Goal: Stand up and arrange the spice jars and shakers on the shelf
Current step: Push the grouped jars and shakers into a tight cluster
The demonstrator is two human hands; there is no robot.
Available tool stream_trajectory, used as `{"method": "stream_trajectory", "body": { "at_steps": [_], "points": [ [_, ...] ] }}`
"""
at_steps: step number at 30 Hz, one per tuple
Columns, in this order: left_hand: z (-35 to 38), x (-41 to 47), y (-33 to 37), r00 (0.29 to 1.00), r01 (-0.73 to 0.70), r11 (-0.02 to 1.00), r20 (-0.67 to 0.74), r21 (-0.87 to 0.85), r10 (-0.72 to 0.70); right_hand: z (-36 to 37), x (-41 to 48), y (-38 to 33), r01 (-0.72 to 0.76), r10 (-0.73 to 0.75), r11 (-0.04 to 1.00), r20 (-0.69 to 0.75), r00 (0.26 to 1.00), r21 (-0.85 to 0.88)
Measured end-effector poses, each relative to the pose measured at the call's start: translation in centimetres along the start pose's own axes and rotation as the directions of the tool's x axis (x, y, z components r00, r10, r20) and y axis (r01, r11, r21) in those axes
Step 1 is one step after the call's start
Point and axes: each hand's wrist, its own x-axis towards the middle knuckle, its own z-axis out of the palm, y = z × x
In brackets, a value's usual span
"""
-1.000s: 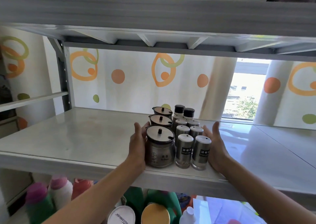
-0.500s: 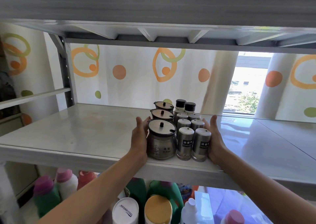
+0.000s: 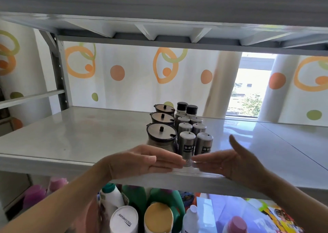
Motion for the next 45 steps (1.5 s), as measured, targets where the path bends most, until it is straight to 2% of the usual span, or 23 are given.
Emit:
{"method": "stream_trajectory", "body": {
  "at_steps": [2,5,15,21,45],
  "points": [
    [-0.5,0.8,0.2,0.996,0.025,0.999,0.086,-0.027,-0.022,1.0,1.2,-0.3,-0.026,0.028,0.999,0.049,0.998,-0.04],
    [-1.4,0.9,0.5,0.982,0.076,0.991,0.178,-0.109,-0.056,1.5,2.3,-0.7,-0.07,0.067,0.997,0.098,0.993,0.031],
    [-3.0,1.4,-0.1,0.966,0.079,0.987,0.254,-0.139,-0.042,2.1,3.2,-0.7,-0.128,0.108,0.981,0.136,0.985,0.147],
    [-2.7,2.2,-0.2,0.949,0.097,0.982,0.312,-0.164,-0.042,1.9,3.4,-0.8,-0.158,0.141,0.978,0.125,0.982,0.14],
    [-4.0,2.9,-0.7,0.959,0.125,0.962,0.277,-0.242,-0.055,1.1,5.5,-0.8,-0.183,0.172,0.973,0.083,0.982,0.14]
  ]
}}
